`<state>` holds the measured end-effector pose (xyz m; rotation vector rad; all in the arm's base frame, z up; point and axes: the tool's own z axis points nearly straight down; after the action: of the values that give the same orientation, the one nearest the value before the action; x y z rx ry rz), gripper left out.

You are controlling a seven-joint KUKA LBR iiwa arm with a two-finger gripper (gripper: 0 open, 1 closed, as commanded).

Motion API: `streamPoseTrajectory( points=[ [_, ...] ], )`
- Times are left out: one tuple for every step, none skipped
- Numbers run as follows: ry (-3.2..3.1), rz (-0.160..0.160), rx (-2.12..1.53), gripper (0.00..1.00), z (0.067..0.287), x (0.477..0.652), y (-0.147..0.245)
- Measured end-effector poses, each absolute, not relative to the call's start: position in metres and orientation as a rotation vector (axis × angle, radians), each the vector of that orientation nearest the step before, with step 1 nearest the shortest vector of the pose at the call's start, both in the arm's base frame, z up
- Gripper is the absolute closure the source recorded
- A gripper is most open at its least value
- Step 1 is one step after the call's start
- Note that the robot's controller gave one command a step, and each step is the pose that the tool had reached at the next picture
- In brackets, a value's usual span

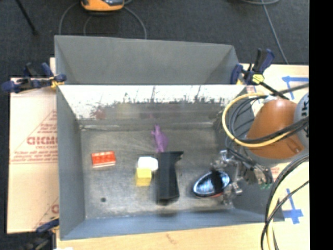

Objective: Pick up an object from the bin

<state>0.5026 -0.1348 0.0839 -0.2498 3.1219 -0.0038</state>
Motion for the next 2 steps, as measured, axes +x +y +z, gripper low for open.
streamPoseTrajectory(
  points=[
    [3.126, -0.004, -0.245, 1.00, 0.0812, 0.5018, -0.1348],
    [3.126, -0.004, -0.246, 1.00, 0.0812, 0.5018, -0.1348]
  ],
)
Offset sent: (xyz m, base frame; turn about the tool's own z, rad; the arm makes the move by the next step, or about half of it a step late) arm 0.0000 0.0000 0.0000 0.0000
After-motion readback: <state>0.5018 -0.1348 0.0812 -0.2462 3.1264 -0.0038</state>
